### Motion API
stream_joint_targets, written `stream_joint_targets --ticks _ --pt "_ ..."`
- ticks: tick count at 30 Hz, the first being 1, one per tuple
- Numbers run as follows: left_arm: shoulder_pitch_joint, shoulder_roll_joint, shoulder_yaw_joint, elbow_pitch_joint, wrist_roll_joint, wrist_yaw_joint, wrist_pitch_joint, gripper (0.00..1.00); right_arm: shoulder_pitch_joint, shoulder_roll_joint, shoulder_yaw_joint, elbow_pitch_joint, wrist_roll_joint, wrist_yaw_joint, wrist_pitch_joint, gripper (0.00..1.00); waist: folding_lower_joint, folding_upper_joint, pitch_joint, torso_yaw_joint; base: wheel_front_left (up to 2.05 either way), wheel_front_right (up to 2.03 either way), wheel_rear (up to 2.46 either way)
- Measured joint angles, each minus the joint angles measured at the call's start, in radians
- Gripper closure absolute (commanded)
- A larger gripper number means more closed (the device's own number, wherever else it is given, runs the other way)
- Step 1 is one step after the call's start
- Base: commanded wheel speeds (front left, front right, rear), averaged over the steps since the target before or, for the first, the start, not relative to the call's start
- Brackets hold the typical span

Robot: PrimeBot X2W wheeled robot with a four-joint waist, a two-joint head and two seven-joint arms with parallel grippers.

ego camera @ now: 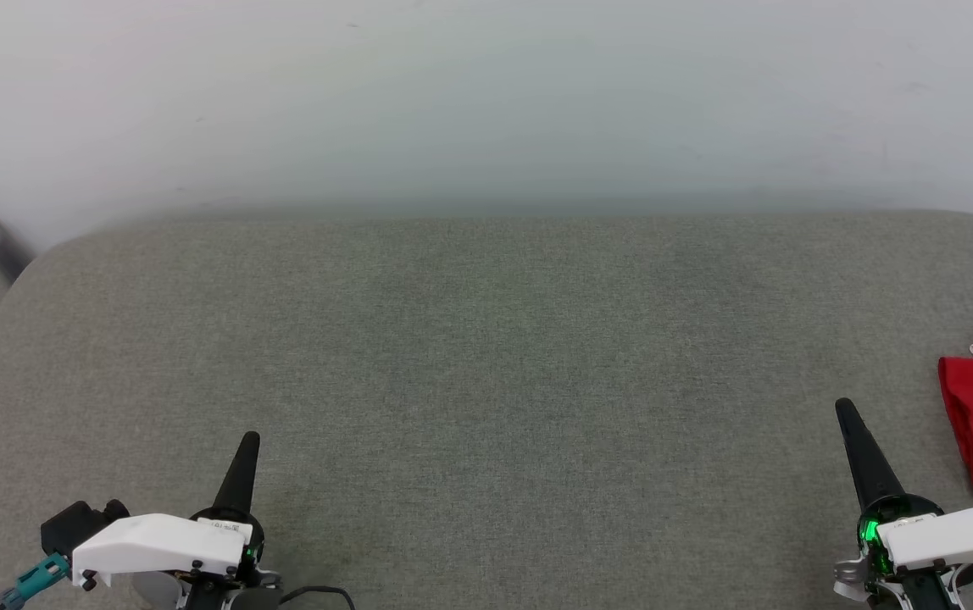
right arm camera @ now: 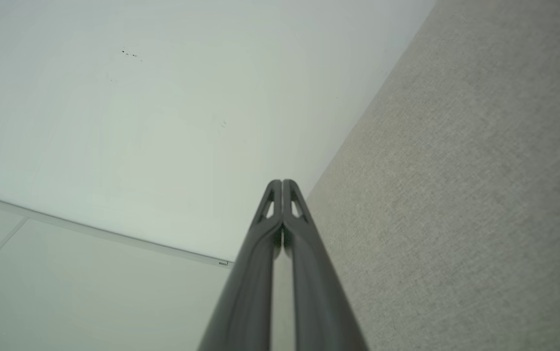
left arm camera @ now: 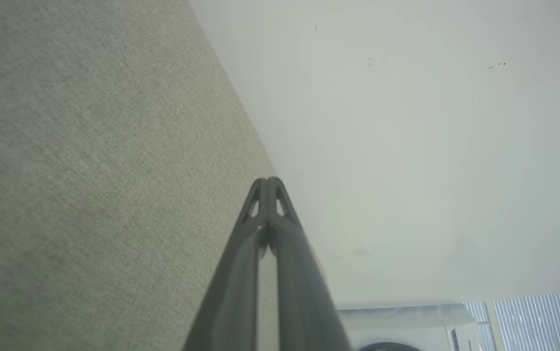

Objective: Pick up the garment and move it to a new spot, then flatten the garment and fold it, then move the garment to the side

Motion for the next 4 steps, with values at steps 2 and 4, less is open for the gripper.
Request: stream_joint_targets --ticks 2,4 --pt "-0.002 -0.004 0.005 0.002 -0.012 -0.002 0.006 1.0 -0.004 0.0 -0.001 0.006 0.018 0.0 0.002 1.0 0.0 0.0 0.001 0.0 0.0 0.0 0.0" --pt "-0.007 -0.009 0.012 0.004 -0.026 -0.009 0.009 1.0 -0.005 0.0 -0.002 0.012 0.036 0.0 0.003 1.0 0.0 0.0 0.001 -0.001 0.0 0.0 0.0"
